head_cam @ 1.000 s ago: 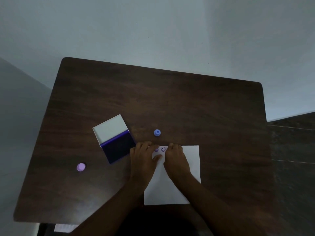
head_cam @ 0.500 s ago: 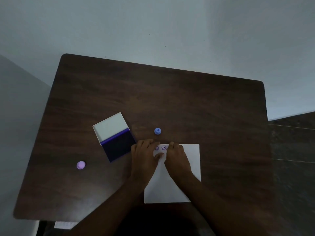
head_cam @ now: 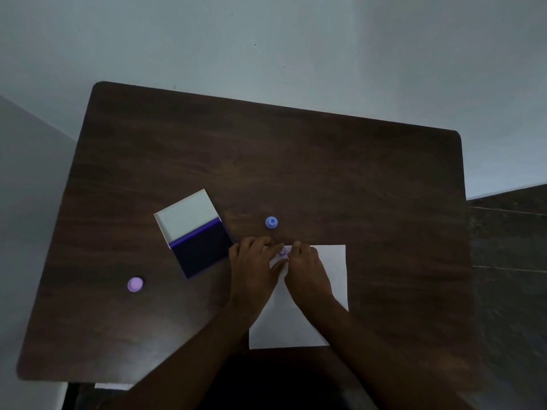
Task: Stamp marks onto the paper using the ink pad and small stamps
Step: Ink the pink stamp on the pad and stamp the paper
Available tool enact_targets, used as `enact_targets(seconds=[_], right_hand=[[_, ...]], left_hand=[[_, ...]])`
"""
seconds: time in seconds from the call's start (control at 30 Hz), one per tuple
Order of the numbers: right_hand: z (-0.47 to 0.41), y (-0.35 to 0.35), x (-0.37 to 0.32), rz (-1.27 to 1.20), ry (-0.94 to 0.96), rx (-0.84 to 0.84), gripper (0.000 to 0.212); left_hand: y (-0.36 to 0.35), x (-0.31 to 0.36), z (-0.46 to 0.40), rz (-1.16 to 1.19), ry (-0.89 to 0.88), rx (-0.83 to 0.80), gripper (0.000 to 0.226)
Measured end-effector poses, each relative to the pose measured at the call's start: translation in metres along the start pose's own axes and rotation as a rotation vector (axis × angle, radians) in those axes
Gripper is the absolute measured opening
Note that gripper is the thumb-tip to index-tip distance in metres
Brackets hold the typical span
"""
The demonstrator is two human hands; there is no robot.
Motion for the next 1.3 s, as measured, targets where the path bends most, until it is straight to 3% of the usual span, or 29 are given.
enact_targets(seconds=[0.1,0.27,0.4,0.63,0.8,1.0,1.13,1.23,1.3], right_hand=[[-0.002,-0.003,0.0,0.014,0.007,0.006,0.056],[-0.009,-0.009,0.0,0.074,0.041,0.053,0.058],[-0.013,-0.013,0.001,0.1,0.057,0.08,0.055],[-0.018,-0.025,0.011,-0.007,-0.001,-0.027,0.065],[-0.02,-0.028,0.014,-0.016,0.003,-0.039,0.064],[-0.014,-0.02,0.008,0.077,0.075,0.139,0.062],[-0.012,-0.012,0.011,0.07,0.021,0.091,0.062],[-0.001,-0.008,0.019,-0.09,-0.082,0.077,0.056],[0.021,-0.001,0.025,-0.181,-0.084,0.285,0.043]], left_hand=[[-0.008,-0.001,-0.003,0.006,0.025,-0.095,0.044],[0.008,0.009,-0.001,-0.063,0.033,0.046,0.036],[0.01,0.015,-0.002,-0.099,0.041,0.053,0.036],[0.006,0.007,0.002,-0.098,0.062,-0.011,0.052],[0.007,0.008,0.003,-0.11,0.08,-0.014,0.047],[0.015,0.016,0.003,-0.107,0.085,-0.001,0.037],[0.017,0.02,0.002,-0.139,0.053,-0.039,0.038],[0.019,0.022,0.004,-0.161,0.031,-0.034,0.038],[0.019,0.023,0.004,-0.177,0.029,-0.023,0.039]])
Point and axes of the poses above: each hand's wrist, its own z-axis away from the middle knuckle, its own y-axis out of the back of the hand, x = y × z, the point moved 6 cm from there along -z, towards the middle knuckle, and after that the axes turned 13 degrees about z, right-handed, at the moved point
